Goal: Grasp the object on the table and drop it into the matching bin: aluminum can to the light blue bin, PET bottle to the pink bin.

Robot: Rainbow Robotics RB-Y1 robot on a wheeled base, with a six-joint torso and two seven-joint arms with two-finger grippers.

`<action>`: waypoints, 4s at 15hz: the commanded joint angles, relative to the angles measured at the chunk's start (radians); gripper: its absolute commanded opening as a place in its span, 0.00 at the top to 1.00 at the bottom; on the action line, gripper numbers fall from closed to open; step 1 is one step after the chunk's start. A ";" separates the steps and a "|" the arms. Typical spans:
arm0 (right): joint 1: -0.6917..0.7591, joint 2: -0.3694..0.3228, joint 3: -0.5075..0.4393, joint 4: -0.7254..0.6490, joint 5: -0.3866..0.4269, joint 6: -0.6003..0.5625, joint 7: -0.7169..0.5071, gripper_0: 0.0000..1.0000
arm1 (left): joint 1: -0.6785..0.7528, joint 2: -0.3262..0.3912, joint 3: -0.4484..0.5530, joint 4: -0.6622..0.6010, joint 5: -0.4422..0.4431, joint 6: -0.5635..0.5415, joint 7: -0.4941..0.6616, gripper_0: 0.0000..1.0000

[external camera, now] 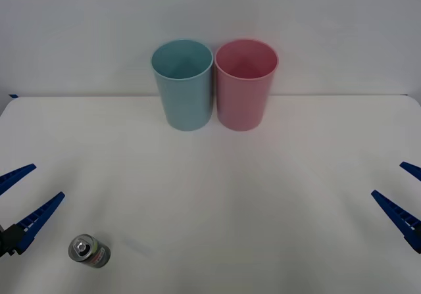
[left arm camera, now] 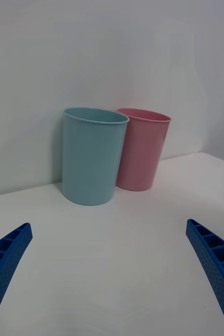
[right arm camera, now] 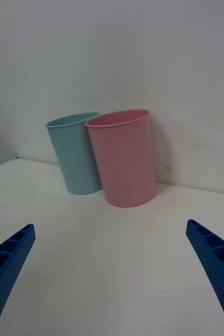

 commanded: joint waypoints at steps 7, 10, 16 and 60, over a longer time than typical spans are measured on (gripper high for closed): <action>0.000 0.000 0.000 0.000 0.000 0.000 0.000 0.00 | 0.018 0.016 0.007 0.018 0.023 0.008 0.002 0.00; 0.000 0.000 0.000 0.000 0.000 0.000 0.000 0.00 | 0.045 0.031 0.021 0.047 0.056 0.008 -0.012 0.00; 0.000 0.000 0.000 0.000 0.000 0.000 0.000 0.00 | 0.050 0.103 0.056 0.190 0.083 -0.051 -0.075 0.00; 0.000 0.000 0.000 0.000 0.000 0.000 0.000 0.00 | -0.093 0.080 -0.260 0.679 0.044 -0.202 -0.663 0.00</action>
